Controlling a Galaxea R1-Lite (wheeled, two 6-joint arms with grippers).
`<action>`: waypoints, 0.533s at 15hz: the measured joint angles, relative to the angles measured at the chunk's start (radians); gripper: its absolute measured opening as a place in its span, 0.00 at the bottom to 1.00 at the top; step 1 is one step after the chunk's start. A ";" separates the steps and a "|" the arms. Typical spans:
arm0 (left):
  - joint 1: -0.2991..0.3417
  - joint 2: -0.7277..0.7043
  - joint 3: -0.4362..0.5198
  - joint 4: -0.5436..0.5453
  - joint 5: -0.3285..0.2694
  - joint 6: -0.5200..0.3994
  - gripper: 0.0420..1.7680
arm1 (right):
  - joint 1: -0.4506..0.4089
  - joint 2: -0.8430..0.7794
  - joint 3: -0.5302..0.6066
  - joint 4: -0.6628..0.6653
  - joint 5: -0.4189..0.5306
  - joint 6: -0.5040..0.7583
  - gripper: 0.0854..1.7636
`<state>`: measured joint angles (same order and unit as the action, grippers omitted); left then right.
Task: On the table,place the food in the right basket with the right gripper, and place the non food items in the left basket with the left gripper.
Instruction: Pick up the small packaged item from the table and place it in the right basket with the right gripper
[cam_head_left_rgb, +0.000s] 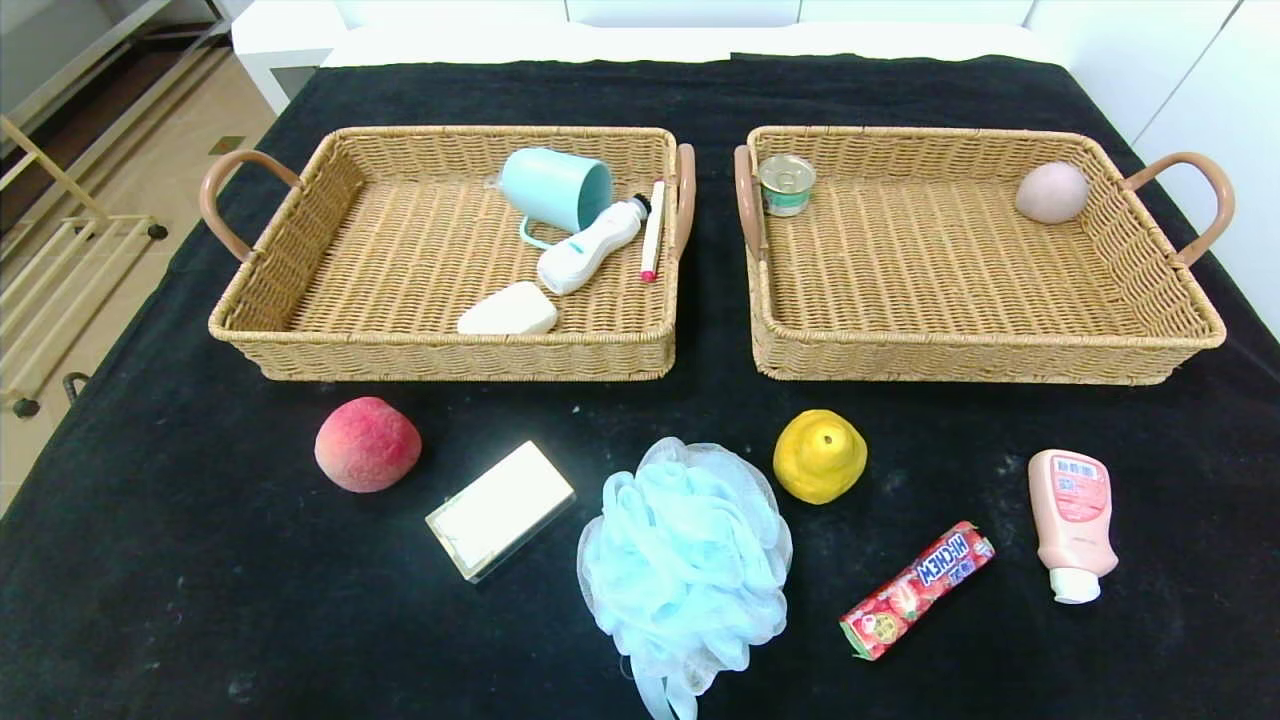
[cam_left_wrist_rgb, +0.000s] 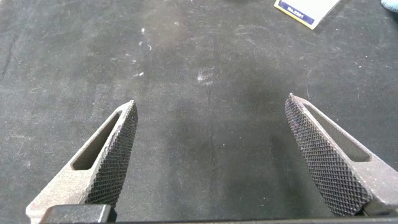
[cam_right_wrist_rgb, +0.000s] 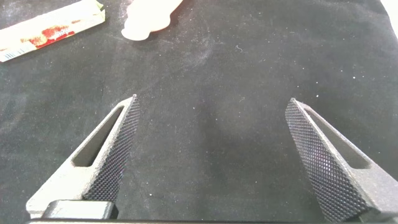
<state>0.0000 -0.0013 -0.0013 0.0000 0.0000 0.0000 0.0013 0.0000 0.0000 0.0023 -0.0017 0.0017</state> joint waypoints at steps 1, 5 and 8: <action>0.000 0.000 0.000 0.000 0.000 0.000 0.97 | 0.000 0.000 0.000 0.000 0.000 0.001 0.97; 0.000 0.000 0.001 -0.001 0.000 0.000 0.97 | 0.000 0.000 0.000 -0.003 -0.011 0.012 0.97; -0.001 0.000 -0.008 -0.002 -0.003 -0.001 0.97 | 0.000 0.000 -0.005 0.000 -0.010 0.020 0.97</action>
<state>-0.0009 -0.0013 -0.0096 -0.0019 -0.0032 -0.0009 0.0013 0.0000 -0.0051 0.0023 -0.0119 0.0215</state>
